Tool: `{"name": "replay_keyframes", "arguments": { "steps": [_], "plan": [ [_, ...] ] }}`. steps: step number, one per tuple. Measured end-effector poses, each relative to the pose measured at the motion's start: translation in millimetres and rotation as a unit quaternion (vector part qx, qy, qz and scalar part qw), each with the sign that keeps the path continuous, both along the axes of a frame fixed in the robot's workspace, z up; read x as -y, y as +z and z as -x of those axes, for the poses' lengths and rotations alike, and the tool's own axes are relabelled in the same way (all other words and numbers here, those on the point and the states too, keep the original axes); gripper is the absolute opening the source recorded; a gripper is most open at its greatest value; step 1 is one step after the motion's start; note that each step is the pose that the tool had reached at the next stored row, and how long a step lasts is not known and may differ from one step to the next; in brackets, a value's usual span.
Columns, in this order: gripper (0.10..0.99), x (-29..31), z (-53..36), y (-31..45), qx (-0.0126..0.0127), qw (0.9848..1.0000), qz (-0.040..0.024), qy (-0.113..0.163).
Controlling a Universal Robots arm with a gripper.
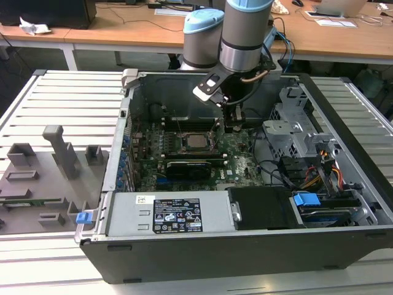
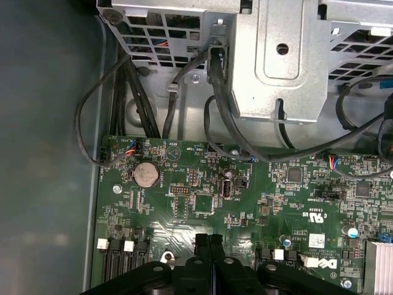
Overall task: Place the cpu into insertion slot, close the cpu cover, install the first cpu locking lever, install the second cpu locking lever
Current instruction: 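Close the cpu cover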
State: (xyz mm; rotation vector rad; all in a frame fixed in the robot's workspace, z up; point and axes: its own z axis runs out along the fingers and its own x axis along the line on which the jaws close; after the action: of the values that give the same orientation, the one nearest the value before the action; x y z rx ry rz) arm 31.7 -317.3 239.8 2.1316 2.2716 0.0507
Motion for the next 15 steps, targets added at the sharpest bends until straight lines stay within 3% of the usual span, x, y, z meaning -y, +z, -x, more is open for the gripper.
{"name": "replay_keyframes", "arguments": {
  "steps": [15],
  "plan": [
    [0.106,0.0,2.9,-0.2,0.0,1.0,-0.0001,0.0]
  ]
}}
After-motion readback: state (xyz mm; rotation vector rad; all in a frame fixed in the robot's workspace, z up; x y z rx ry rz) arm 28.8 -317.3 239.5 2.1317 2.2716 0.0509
